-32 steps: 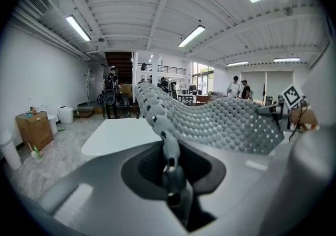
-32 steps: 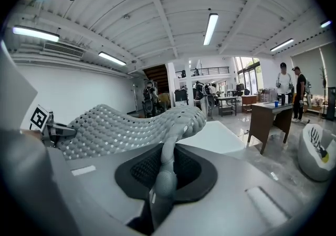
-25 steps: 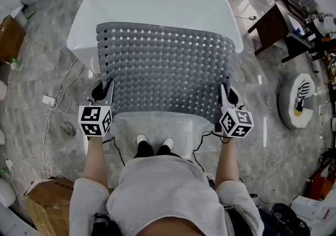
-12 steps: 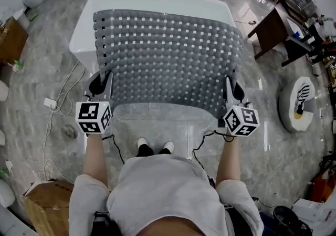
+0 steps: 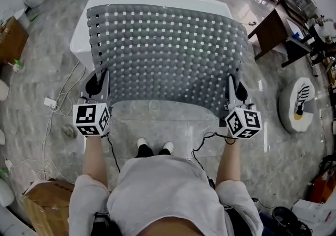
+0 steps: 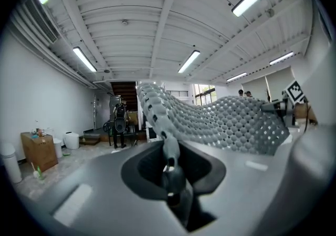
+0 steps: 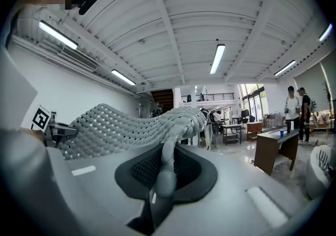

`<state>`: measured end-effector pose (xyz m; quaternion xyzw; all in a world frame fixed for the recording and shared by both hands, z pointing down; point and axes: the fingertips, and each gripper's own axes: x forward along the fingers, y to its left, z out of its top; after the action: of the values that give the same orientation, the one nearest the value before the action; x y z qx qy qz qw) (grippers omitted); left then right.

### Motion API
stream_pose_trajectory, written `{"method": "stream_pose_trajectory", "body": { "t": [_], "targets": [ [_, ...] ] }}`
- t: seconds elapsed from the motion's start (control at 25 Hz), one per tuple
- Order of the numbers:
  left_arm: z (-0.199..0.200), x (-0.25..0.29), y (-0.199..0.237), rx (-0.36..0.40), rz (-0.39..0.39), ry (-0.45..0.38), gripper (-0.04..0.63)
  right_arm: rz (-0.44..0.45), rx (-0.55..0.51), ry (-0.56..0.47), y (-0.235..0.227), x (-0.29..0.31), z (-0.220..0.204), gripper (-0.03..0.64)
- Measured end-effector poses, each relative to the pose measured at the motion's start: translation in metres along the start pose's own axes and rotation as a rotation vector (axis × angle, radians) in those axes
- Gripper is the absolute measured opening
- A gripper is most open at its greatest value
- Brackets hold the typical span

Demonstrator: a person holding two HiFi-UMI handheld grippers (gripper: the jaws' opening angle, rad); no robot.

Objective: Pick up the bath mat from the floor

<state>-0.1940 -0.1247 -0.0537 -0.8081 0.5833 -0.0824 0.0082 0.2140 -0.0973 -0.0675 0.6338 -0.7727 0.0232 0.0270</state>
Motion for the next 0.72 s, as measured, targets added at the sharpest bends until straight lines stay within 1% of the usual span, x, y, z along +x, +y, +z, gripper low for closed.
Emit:
{"method": "stream_pose_trajectory", "body": {
  "t": [0.2, 0.44, 0.6, 0.72],
  "targets": [
    [0.003, 0.000, 0.006, 0.004, 0.005, -0.001, 0.058, -0.002, -0.014, 0.003, 0.005, 0.005, 0.002, 0.040],
    [0.011, 0.000, -0.009, 0.023, 0.005, -0.003, 0.058, 0.001, -0.022, 0.005, -0.004, 0.000, 0.002, 0.043],
    [0.006, -0.001, 0.000, 0.023, 0.004, -0.001, 0.058, 0.005, -0.022, 0.000, 0.007, 0.004, -0.001, 0.046],
    [0.006, -0.002, -0.003, 0.024, 0.005, -0.002, 0.058, 0.009, -0.022, -0.003, 0.006, 0.002, -0.001, 0.049]
  ]
}}
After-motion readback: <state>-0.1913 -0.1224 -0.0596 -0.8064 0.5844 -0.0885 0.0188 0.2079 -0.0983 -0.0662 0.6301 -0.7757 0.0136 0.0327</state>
